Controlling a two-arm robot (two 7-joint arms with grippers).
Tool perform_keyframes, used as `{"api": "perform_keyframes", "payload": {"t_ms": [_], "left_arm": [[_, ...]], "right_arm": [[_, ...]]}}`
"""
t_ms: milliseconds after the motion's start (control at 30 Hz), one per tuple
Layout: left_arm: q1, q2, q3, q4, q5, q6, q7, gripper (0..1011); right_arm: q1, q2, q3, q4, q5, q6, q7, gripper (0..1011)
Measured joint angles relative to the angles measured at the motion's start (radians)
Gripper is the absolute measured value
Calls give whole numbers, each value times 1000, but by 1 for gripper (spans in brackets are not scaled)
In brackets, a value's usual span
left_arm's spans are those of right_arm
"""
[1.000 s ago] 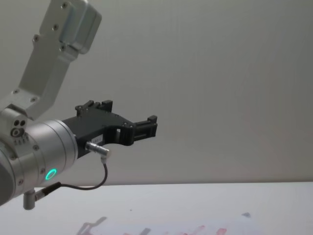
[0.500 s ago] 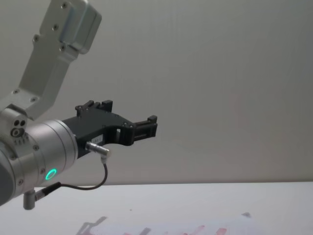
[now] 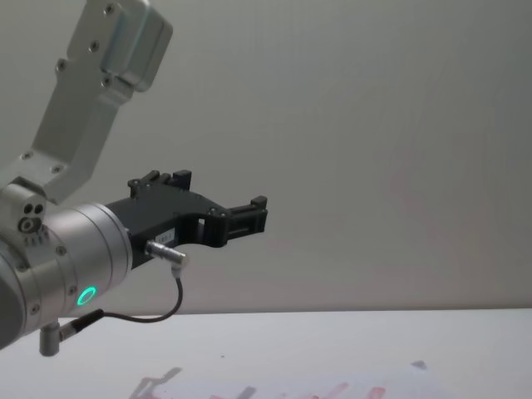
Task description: Use the one hand to pick up the stamp and affix it onto the A4 paper.
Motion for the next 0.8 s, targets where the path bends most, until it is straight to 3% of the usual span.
{"api": "perform_keyframes", "payload": {"t_ms": [200, 500, 800], "left_arm": [[0, 0, 0, 0, 0, 0, 0, 1001], [0, 0, 0, 0, 0, 0, 0, 1001], [0, 0, 0, 0, 0, 0, 0, 1001]], "right_arm": [[10, -6, -3, 7, -4, 1, 7, 258], [20, -12, -6, 15, -8, 2, 14, 581], [24, -15, -7, 18, -10, 2, 17, 833]]}}
